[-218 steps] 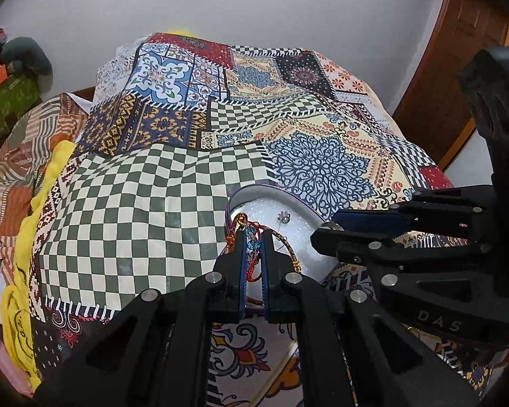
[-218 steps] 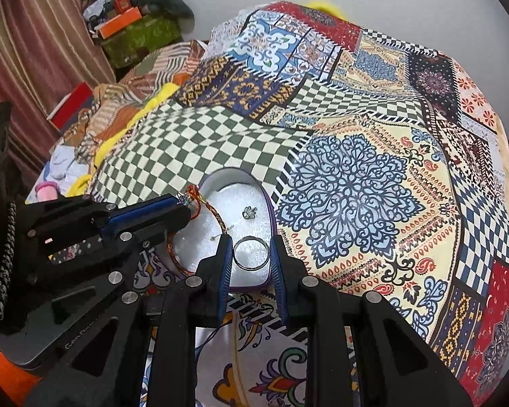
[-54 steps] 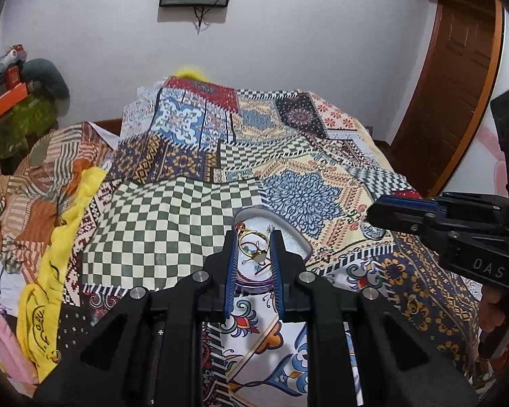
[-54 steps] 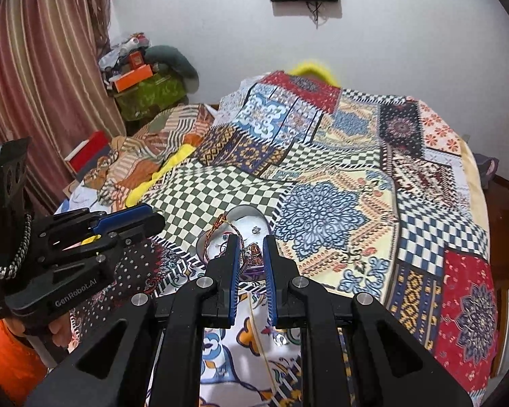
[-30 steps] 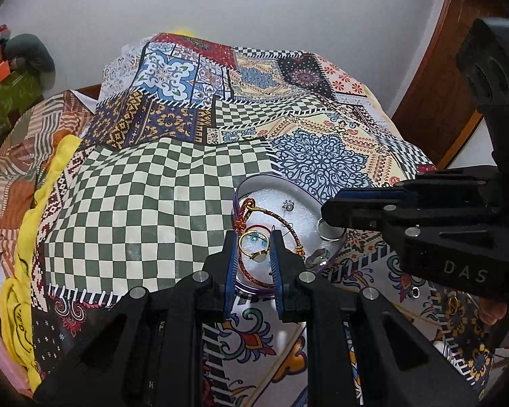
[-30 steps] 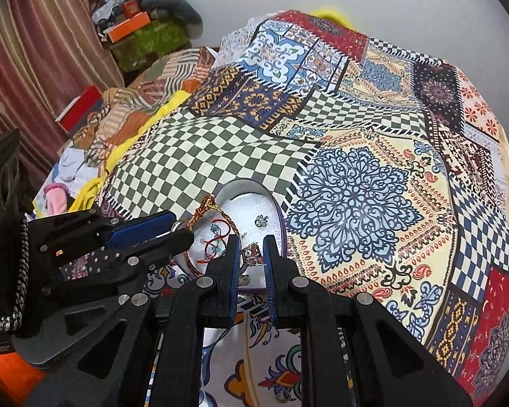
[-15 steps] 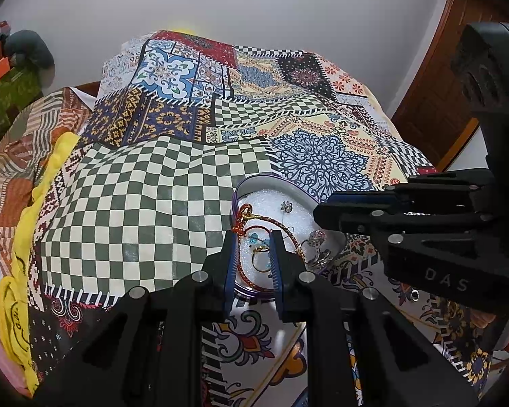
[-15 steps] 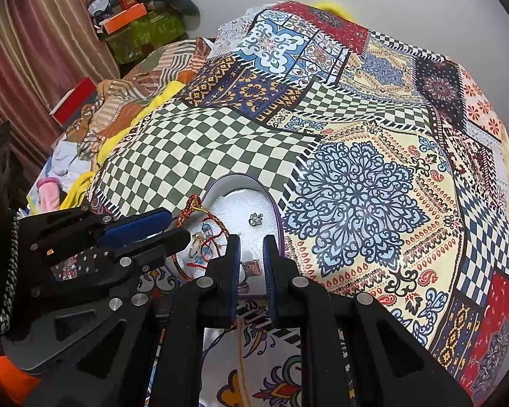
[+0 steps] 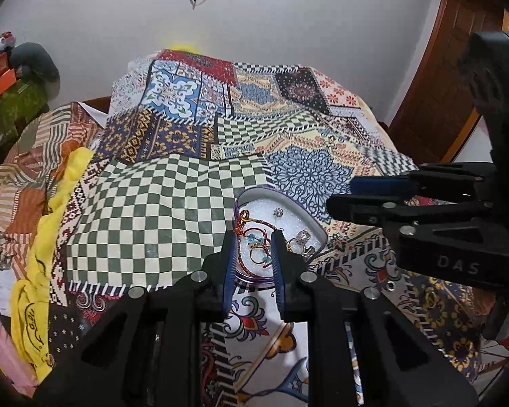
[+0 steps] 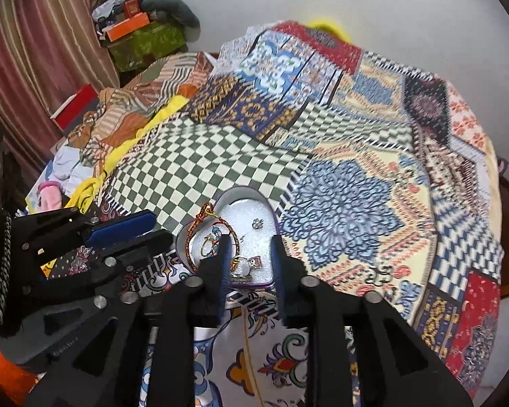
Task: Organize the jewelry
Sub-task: 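Move the right tool back to a gold ring on the quilt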
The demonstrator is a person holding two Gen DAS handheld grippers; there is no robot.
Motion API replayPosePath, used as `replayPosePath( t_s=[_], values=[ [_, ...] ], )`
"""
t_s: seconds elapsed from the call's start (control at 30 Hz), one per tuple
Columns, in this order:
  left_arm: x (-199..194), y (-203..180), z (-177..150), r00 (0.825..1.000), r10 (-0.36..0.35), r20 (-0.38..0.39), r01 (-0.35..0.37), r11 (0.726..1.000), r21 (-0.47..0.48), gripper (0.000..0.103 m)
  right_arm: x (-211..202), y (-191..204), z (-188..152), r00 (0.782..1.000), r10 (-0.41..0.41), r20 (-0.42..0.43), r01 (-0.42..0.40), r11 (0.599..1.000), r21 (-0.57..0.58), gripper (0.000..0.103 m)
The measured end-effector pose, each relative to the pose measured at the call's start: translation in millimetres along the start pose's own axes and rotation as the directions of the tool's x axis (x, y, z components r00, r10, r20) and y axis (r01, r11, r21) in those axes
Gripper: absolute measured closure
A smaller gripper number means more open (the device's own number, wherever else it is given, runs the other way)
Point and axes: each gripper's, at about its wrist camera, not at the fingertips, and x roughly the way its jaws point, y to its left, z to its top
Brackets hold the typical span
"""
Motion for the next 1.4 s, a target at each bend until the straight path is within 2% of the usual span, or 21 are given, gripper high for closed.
replayPosePath(
  t_s=[0.07,0.27,0.33,0.4,0.63,0.97,1.23,1.4],
  values=[
    [-9,-2,0,1.000,0.005,0.015,-0.005,1.000,0.000,0.079,-13,2,-3,0.999,-0.025,0.038,0.025,1.000,-0.007,0.068],
    [-32,-8,1,0.999,0.012,0.044,-0.012,1.000,0.005,0.077,-45,5,-12,0.992,-0.058,0.109,0.059,0.998,-0.011,0.068],
    [-40,-12,0,0.999,0.014,0.052,-0.015,1.000,0.011,0.073,-55,6,-17,0.990,-0.058,0.129,0.059,0.998,-0.005,0.068],
    [-47,-16,-1,0.998,0.022,0.060,-0.024,0.999,0.022,0.068,-63,5,-22,0.989,-0.051,0.142,0.052,0.999,0.003,0.068],
    [-59,-34,-8,0.999,0.015,0.049,-0.017,0.999,0.046,0.068,-81,-2,-43,0.985,-0.061,0.161,0.055,0.998,0.040,0.068],
    [-48,-70,-38,0.999,-0.024,-0.038,0.027,0.996,0.090,0.067,-85,-29,-91,0.991,-0.076,0.108,0.061,0.988,0.144,0.068],
    [-29,-89,-61,0.994,-0.039,-0.105,0.050,0.993,0.107,0.067,-66,-30,-126,0.997,-0.071,0.021,0.068,0.989,0.133,0.068],
    [-19,-93,-76,0.988,-0.057,-0.146,0.072,0.992,0.099,0.067,-49,-26,-140,0.994,-0.108,-0.019,0.109,0.989,0.096,0.068]
  ],
)
